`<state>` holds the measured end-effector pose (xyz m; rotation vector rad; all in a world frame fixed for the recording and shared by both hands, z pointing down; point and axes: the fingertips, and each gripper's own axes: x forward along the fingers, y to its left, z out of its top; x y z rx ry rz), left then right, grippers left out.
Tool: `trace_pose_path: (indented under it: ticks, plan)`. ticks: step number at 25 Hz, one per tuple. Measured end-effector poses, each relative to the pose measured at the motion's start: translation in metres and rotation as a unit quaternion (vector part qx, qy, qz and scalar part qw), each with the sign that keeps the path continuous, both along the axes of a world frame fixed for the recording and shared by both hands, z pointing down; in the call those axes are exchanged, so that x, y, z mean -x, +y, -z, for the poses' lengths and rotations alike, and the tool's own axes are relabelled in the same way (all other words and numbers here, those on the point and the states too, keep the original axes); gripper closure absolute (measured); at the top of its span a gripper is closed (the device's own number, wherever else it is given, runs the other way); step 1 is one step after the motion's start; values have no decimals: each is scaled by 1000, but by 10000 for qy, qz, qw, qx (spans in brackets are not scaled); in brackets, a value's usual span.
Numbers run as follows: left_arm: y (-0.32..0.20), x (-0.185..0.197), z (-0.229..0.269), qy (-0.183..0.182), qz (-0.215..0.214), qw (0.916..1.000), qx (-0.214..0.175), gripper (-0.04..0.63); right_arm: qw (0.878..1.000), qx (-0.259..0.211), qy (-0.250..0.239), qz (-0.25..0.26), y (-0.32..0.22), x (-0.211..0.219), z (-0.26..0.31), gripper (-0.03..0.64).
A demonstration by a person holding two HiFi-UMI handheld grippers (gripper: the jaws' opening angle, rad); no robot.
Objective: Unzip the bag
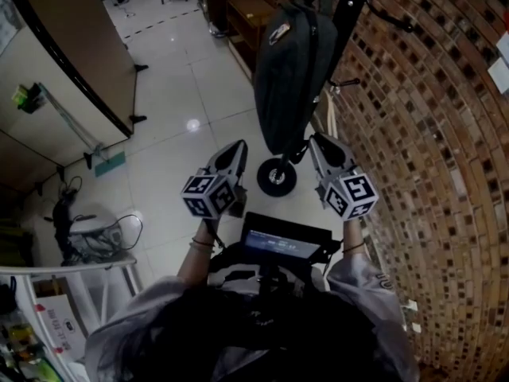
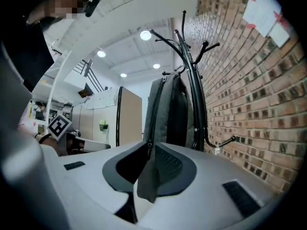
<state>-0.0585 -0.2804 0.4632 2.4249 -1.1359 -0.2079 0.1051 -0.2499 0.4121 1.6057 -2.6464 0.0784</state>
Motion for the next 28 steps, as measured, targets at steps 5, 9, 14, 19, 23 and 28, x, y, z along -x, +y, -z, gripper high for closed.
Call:
trace_pose_path:
  ticks: [5, 9, 14, 19, 23, 28]
  plan:
    - [11, -1, -2, -42, -284, 9996, 35, 586, 9971, 35, -451, -604, 18, -2, -2, 603]
    - [26, -4, -8, -31, -555, 9984, 94, 586, 9931, 91, -722, -919, 38, 6, -11, 606]
    - [45, -9, -11, 14, -679, 9976, 105, 586, 9876, 115, -1019, -1186, 62, 9, -12, 607]
    - [74, -20, -5, -34, -722, 9974, 60, 586, 9834, 182, -1239, -1314, 93, 4, -19, 607]
    - [96, -26, 1, -31, -665, 9978, -1, 586, 9813, 297, -1403, -1287, 117, 3, -27, 609]
    - [137, -39, -4, -88, -685, 9976, 19, 586, 9823, 365, -1421, -1162, 151, 6, -34, 609]
